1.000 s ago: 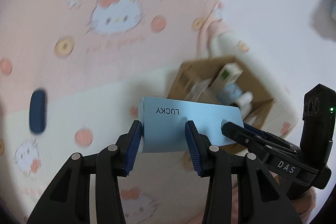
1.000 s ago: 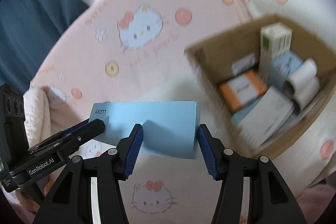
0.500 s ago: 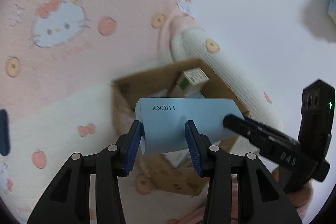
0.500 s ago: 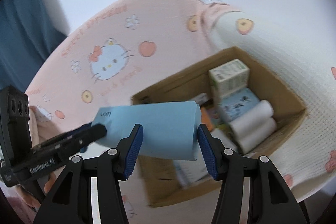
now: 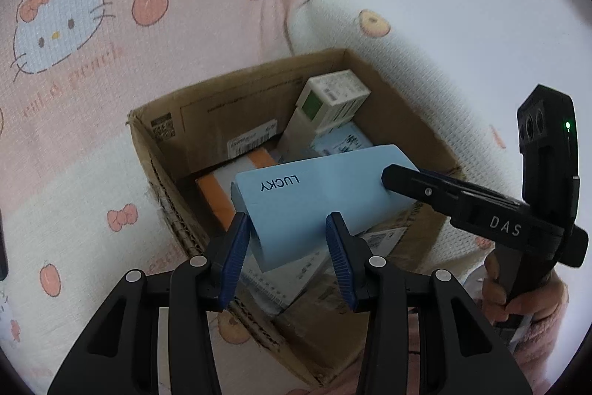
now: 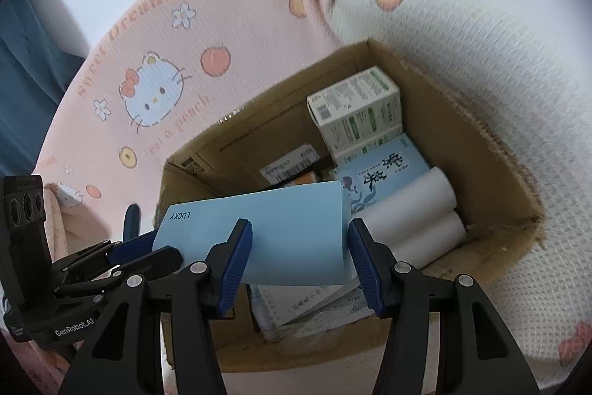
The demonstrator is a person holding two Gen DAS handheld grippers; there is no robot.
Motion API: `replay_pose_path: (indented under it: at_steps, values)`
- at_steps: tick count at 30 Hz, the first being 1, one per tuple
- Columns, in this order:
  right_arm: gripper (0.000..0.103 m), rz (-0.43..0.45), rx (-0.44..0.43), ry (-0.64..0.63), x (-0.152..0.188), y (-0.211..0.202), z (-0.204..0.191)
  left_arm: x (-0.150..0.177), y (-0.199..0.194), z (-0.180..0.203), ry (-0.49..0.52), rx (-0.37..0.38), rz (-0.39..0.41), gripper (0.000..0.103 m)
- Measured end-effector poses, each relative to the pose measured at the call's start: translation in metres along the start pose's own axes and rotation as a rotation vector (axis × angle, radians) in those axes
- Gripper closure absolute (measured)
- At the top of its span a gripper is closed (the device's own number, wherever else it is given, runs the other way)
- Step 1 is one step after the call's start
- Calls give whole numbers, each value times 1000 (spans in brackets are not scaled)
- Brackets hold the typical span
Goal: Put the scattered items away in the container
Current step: 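Lower the blue case into the box and open the left gripper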
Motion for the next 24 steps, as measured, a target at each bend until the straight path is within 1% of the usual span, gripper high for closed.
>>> replay_pose_path:
  at_steps: [3, 7, 8, 9, 10, 13, 14, 15, 17, 20, 23, 24]
  values:
    - [51, -46, -19, -2, 1, 11, 3, 1, 7, 0, 29, -40, -30, 56]
    - [51, -99, -39, 4, 4, 22, 10, 7, 13, 5, 95, -82, -81, 56]
    - [51, -113, -42, 10, 4, 24, 12, 10, 15, 7, 115, -86, -102, 56]
    - [51, -133, -40, 7, 5, 26, 14, 14, 19, 10, 146, -87, -142, 56]
    - [51, -150, -38, 3, 6, 27, 15, 17, 20, 13, 171, -93, -156, 56]
    - [49, -198, -21, -21, 6, 28, 10, 21, 17, 20, 247, -129, -161, 55]
    - [45, -208, -10, -37, 6, 28, 7, 22, 16, 21, 261, -136, -168, 55]
    - [43, -213, 6, -56, 6, 27, 5, 23, 13, 22, 273, -135, -171, 55]
    - [42, -224, 30, -84, 6, 25, 1, 23, 10, 22, 280, -128, -175, 55]
    - [42, -233, 33, -77, 6, 23, 0, 21, 10, 19, 265, -128, -169, 55]
    - [42, -213, 42, -70, 3, 23, -1, 17, 13, 15, 225, -103, -172, 55]
    - [42, -201, 48, -63, 1, 24, -1, 14, 14, 14, 214, -102, -162, 55]
Point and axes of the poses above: each gripper's, at about its wrist camera, not at the fingertips, and y roughly the way its jaws point, z to its right, x to its underside, the point moved 5 cm from there along y, roughly the way its jaws point, and after that the axes turned 14 degrees about -x, right-handed, at the moved point
